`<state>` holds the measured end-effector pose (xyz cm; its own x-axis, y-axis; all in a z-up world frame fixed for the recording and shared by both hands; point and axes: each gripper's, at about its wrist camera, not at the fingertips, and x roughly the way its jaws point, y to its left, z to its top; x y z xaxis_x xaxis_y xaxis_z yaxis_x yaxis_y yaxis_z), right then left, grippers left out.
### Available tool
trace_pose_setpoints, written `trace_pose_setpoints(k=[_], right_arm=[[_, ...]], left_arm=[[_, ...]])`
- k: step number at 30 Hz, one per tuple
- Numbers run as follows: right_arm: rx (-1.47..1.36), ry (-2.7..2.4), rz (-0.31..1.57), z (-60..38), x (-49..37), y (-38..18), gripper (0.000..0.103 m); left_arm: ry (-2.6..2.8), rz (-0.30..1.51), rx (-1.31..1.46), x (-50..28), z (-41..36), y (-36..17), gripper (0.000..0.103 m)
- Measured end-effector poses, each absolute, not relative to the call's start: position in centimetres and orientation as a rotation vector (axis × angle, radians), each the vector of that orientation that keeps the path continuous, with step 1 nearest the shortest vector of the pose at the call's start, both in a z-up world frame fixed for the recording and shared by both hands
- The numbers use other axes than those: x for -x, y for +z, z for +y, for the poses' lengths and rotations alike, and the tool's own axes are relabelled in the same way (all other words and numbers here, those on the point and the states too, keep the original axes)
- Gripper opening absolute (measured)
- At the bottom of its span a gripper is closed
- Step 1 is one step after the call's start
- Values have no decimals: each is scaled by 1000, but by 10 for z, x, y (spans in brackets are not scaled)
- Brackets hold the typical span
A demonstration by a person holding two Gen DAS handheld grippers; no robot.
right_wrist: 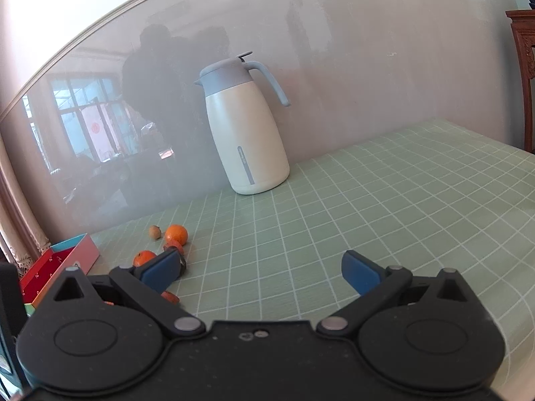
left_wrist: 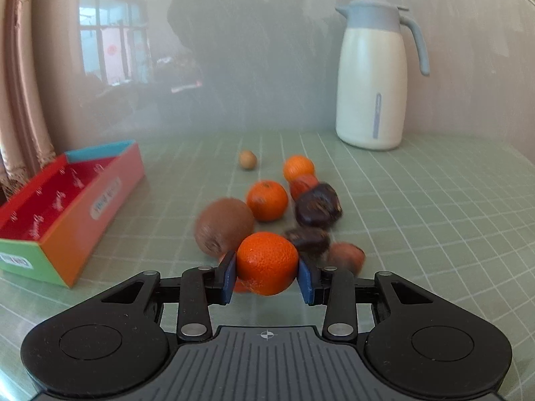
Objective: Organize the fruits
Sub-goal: 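Carry the mandarin with the left gripper into the red box and release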
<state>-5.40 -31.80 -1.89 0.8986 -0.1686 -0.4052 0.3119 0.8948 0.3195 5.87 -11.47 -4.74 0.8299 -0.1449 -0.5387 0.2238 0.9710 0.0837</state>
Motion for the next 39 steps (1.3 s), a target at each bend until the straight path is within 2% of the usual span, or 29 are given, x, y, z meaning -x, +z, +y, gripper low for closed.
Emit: trace_pose_setpoints(k=[10,23,28,39], right_arm=[[-378,-192,392,-295,39,-16,103],[-342,-95,428,-252,11,-17,103],[-324,-68,442,-238,2,-18,103],[-300,-73,454,-234,-1,-20,103]], left_arm=[[0,490,-126,-90,-33,-15,38],[281,543,-61,-156,82,-28,38],[323,611,-5,-174,106,-42,38],[377,607,2,-179,106,-42,39]])
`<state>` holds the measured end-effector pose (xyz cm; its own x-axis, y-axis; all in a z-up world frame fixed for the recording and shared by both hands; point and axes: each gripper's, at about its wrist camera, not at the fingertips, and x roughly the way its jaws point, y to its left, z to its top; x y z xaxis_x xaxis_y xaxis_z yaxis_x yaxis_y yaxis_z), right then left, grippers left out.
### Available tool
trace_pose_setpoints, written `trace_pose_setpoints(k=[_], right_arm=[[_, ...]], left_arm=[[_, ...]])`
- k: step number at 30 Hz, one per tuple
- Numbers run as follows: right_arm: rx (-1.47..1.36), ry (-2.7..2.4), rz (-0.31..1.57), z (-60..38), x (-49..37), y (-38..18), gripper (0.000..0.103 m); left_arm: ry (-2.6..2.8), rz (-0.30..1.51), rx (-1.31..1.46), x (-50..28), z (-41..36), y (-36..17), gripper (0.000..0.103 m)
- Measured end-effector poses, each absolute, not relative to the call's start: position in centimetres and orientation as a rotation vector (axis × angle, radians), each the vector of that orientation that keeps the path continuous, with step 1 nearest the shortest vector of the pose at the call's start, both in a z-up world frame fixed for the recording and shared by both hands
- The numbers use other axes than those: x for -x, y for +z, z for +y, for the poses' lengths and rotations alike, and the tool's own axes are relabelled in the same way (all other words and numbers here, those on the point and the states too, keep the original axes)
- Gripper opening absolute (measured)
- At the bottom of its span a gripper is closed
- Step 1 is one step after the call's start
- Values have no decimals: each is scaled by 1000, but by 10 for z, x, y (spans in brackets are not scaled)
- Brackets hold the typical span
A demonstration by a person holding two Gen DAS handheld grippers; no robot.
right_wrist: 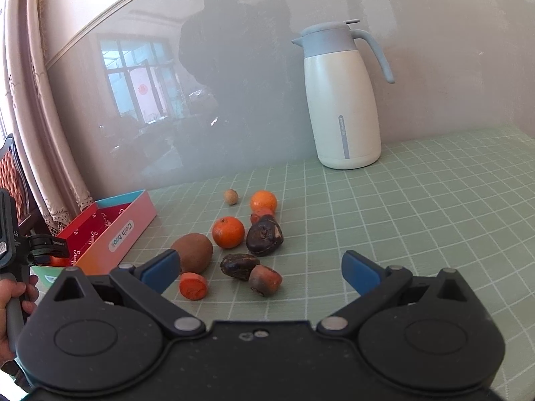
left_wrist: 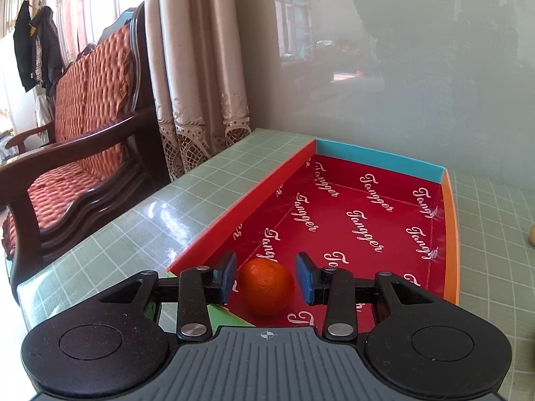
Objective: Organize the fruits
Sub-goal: 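Carry the mandarin with the left gripper into the red box and release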
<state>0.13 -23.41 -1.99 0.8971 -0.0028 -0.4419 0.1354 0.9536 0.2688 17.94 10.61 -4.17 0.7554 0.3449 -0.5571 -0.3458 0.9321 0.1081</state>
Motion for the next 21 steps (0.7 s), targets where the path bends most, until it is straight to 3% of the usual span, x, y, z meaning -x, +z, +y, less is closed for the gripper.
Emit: trace_pose_setpoints(k=[6,10,15,21], right_arm=[[-295,-85,454,-238,1,-20,103],[-286,-83,459,-237,0,-20,103],[-261,-71,461,-231,0,-19,103],[-237,-81,471,-225,-5,-19,103]], left_arm=[[374,588,-7,-174,102,-39,64],[363,572,-6,-162,102,-32,69],[367,546,-4,-146,109,-19,86],[370,517,4,-114,126,-6,90]])
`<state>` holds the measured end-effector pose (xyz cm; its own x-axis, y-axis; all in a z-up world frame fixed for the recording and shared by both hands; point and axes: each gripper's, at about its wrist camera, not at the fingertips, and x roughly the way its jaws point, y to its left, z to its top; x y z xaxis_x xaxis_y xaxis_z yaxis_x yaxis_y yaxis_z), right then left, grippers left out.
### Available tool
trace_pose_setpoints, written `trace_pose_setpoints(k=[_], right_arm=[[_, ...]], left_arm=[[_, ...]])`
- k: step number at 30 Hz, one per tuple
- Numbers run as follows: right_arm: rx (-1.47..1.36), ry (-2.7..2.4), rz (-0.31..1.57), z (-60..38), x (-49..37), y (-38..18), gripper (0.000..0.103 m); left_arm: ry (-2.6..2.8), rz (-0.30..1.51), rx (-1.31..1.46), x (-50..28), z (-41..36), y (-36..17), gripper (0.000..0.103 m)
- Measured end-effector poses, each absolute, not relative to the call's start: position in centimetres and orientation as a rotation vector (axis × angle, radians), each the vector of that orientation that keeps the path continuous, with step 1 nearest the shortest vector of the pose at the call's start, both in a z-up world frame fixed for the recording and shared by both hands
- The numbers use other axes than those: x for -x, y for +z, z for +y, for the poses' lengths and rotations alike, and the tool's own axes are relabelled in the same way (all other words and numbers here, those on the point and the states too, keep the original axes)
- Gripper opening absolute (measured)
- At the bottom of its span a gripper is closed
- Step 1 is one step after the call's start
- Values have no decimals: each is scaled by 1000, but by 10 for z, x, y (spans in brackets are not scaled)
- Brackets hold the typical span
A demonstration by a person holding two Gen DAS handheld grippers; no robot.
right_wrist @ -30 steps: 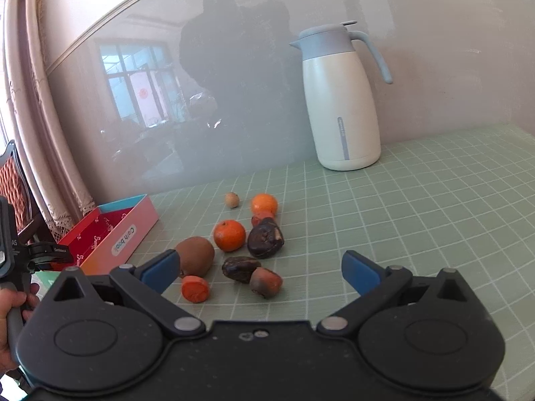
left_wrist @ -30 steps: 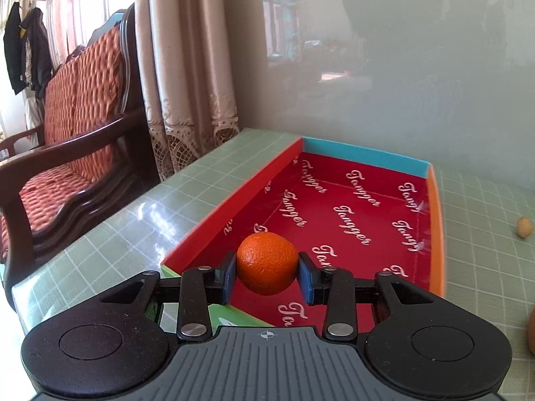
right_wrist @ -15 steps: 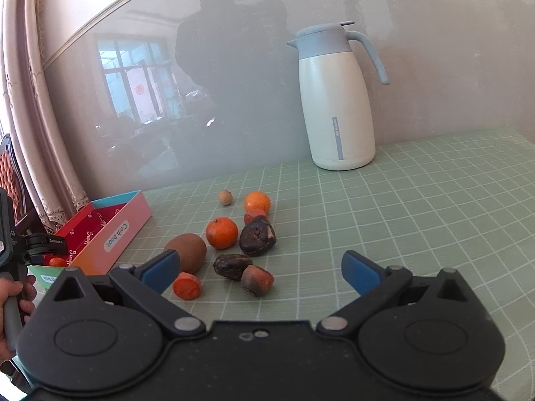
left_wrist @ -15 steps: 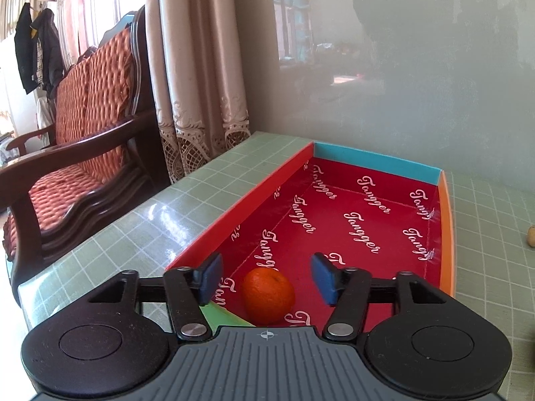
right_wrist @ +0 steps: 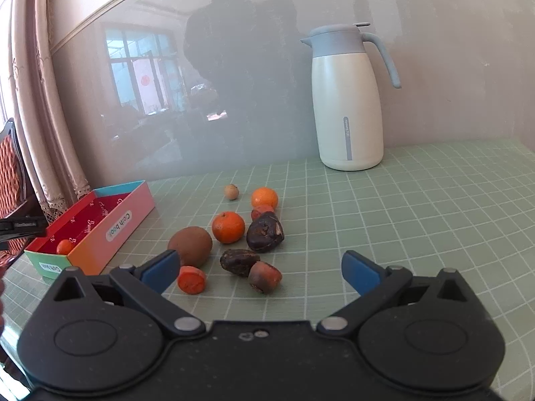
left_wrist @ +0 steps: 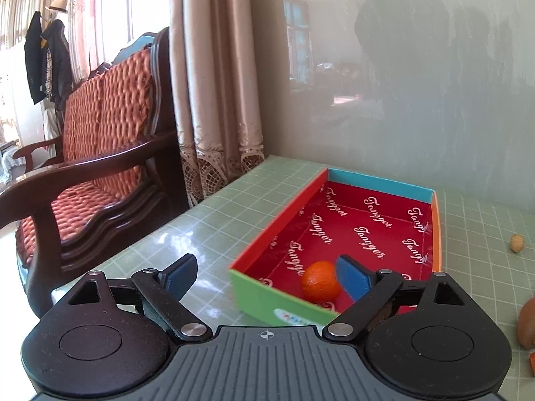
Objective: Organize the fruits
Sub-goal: 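Grasp the brown date with the right gripper while the left gripper withdraws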
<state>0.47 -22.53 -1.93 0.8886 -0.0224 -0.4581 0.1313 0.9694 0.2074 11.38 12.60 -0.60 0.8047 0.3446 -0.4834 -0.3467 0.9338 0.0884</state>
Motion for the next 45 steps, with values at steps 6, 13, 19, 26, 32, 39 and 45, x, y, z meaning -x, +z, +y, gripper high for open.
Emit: trace_pose_setpoints(k=[6,13,19,26,32,39,45], right_arm=[[-189,-105,513,-218,-17,-23,103],[-178,-34,586,-217,-40,-34,84],[-167,-40,665,-220,-62,-46,69],[-185,-36,724,-225,-80,-59,38],[-155,-41,728,-221,-84,-62,32],[-128,6,662,-207,-74,-48,32],[-109,167,611,-159,-82,-26,31]], left_arm=[[387,514,20,-82,140,-6,90],[390,518,25,-63,149,-11,92],[411,509,46,-56,161,-13,93],[435,509,75,-49,177,-13,93],[451,514,93,-47,187,-15,94],[501,511,109,-40,205,-14,94],[554,511,142,-27,223,-15,95]])
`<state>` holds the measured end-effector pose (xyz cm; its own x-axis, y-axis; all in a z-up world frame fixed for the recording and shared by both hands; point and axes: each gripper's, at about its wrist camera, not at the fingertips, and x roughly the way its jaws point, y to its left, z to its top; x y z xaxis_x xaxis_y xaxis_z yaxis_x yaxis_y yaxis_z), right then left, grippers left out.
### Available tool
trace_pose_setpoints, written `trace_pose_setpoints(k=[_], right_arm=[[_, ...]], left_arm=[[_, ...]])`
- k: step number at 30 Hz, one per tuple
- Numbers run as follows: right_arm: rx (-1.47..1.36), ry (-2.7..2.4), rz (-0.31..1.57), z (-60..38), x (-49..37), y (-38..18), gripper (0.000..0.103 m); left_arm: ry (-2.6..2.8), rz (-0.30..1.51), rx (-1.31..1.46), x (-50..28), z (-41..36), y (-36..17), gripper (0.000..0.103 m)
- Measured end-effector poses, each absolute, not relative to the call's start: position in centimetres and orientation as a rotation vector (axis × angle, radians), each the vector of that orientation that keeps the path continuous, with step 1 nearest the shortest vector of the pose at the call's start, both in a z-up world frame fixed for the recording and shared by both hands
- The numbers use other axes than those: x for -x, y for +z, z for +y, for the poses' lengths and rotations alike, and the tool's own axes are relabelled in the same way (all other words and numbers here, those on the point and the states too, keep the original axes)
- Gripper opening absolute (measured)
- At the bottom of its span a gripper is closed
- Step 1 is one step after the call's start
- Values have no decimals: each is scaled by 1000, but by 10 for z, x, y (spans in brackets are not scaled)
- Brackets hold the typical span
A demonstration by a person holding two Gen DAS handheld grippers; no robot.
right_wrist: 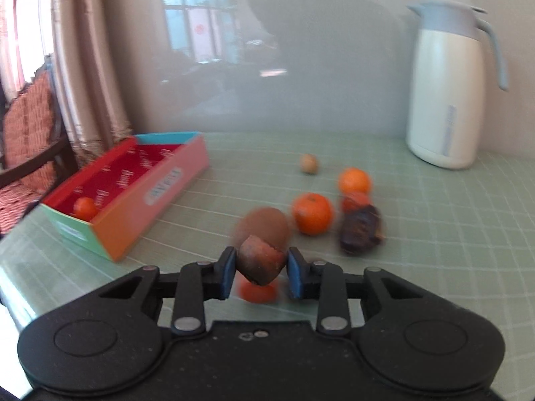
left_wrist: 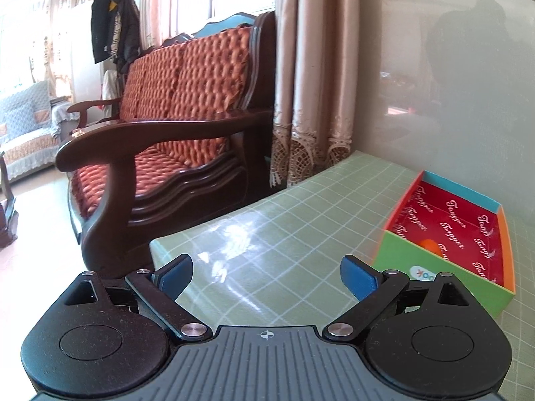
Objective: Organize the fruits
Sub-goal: 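Grasp the brown date with the right gripper while the left gripper withdraws, then carry the date with the right gripper into the red box and release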
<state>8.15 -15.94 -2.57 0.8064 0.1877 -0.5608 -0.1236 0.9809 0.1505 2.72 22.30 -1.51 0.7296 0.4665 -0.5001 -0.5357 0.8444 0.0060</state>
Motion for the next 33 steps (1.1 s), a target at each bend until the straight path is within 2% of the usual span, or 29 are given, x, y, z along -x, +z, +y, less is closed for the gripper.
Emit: trace_pose_setpoints(k=[17,33], right_arm=[[-26,462,597,-6,-160,-6,31],[3,451,637,4,-162,-19,37]], left_arm=[[608,536,163,-13,251,-25,95],[637,550,205,-14,261,-29,95]])
